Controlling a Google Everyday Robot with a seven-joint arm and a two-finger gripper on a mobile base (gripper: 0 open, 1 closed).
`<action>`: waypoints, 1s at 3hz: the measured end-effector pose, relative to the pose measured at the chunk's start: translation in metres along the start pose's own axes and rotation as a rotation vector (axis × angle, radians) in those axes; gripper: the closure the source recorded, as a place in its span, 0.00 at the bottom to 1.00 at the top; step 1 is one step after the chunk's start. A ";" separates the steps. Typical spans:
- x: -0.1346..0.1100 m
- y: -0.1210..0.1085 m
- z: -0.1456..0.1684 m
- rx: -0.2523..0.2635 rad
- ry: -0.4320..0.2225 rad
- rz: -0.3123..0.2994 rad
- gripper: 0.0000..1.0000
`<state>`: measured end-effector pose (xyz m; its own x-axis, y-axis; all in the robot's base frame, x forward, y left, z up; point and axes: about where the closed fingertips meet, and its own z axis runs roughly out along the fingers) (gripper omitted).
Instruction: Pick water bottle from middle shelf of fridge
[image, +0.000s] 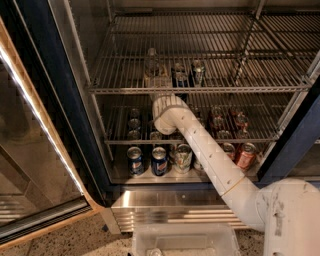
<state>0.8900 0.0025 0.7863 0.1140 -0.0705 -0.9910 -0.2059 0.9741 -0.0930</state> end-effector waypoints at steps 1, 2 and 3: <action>-0.008 0.003 -0.005 -0.006 -0.019 -0.001 1.00; -0.015 0.006 -0.010 -0.014 -0.032 -0.003 1.00; -0.019 0.010 -0.014 -0.025 -0.034 -0.005 1.00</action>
Offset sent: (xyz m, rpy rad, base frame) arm -0.0197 0.0062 0.0196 0.0005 -0.0447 0.0253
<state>0.8719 0.0106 0.8027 0.1481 -0.0680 -0.9866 -0.2290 0.9682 -0.1011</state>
